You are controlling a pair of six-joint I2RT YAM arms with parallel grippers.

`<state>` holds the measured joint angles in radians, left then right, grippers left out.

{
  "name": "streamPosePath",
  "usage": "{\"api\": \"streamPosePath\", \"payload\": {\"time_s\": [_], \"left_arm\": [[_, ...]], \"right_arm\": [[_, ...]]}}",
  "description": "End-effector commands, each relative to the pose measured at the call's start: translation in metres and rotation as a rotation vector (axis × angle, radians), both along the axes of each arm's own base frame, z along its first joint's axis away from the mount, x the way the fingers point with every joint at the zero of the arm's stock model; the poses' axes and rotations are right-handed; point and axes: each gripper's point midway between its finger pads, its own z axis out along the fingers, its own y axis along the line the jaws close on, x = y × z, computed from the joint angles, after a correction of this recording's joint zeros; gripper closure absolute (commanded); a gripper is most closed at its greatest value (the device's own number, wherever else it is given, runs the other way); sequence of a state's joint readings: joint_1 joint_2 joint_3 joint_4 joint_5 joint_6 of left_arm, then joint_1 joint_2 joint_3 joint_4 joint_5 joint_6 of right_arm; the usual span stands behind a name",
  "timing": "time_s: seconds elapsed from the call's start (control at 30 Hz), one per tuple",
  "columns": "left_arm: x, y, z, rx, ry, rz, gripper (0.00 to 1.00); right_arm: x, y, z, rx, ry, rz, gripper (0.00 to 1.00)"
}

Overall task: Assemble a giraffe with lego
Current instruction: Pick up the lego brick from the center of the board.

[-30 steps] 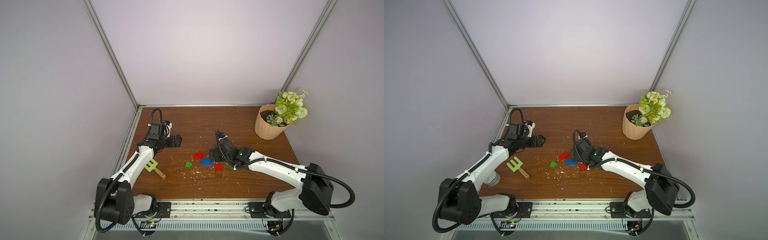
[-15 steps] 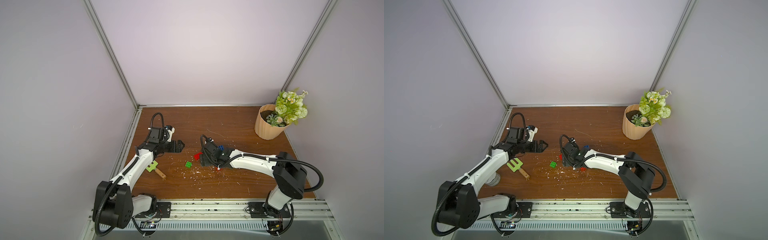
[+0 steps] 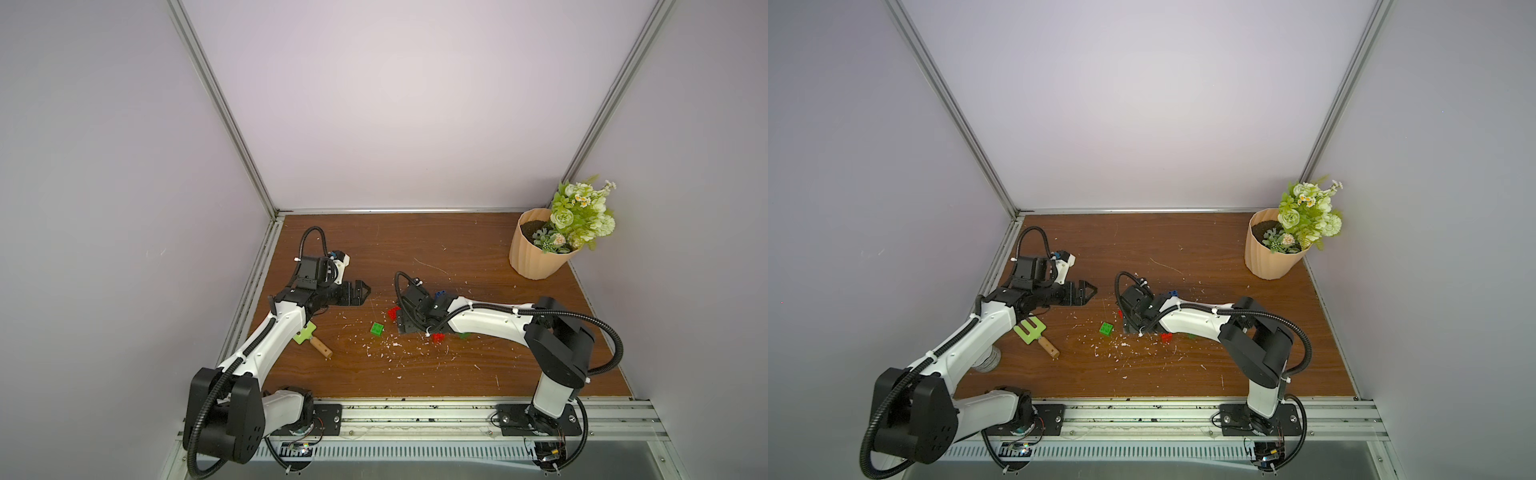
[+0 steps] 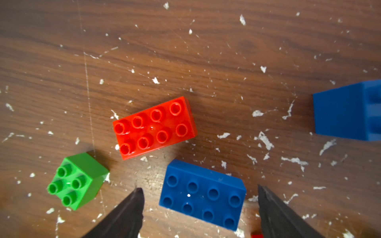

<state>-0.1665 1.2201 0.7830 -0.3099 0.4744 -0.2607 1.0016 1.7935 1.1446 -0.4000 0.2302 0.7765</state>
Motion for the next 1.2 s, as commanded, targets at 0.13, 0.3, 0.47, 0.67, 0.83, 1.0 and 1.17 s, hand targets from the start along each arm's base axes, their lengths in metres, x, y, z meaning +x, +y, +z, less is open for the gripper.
{"api": "streamPosePath", "payload": {"time_s": [0.13,0.3,0.47,0.67,0.83,1.0,1.17], "left_arm": [[0.000,-0.007,0.005,-0.035,-0.007,-0.009,0.01],[-0.002,-0.009,0.005,-0.039,-0.004,-0.015,0.01],[-0.002,-0.009,0.004,-0.034,-0.004,-0.015,0.01],[-0.001,-0.010,0.003,-0.033,0.002,-0.017,0.00],[-0.002,-0.011,0.002,-0.032,0.006,-0.019,0.01],[-0.002,-0.011,0.000,-0.030,0.012,-0.022,0.01],[-0.003,-0.012,-0.002,-0.031,0.015,-0.027,0.01]], "right_arm": [[0.002,0.001,-0.006,-0.025,0.004,-0.024,0.12],[0.002,0.005,-0.012,-0.028,0.014,-0.015,0.13],[0.003,0.003,-0.012,-0.037,0.007,-0.021,0.16],[0.004,0.000,-0.011,-0.047,0.000,-0.024,0.17],[0.005,-0.001,-0.006,-0.043,-0.012,-0.030,0.17],[0.006,-0.002,-0.008,-0.051,-0.011,-0.032,0.23],[0.008,-0.004,-0.002,-0.058,-0.029,-0.039,0.28]]}}
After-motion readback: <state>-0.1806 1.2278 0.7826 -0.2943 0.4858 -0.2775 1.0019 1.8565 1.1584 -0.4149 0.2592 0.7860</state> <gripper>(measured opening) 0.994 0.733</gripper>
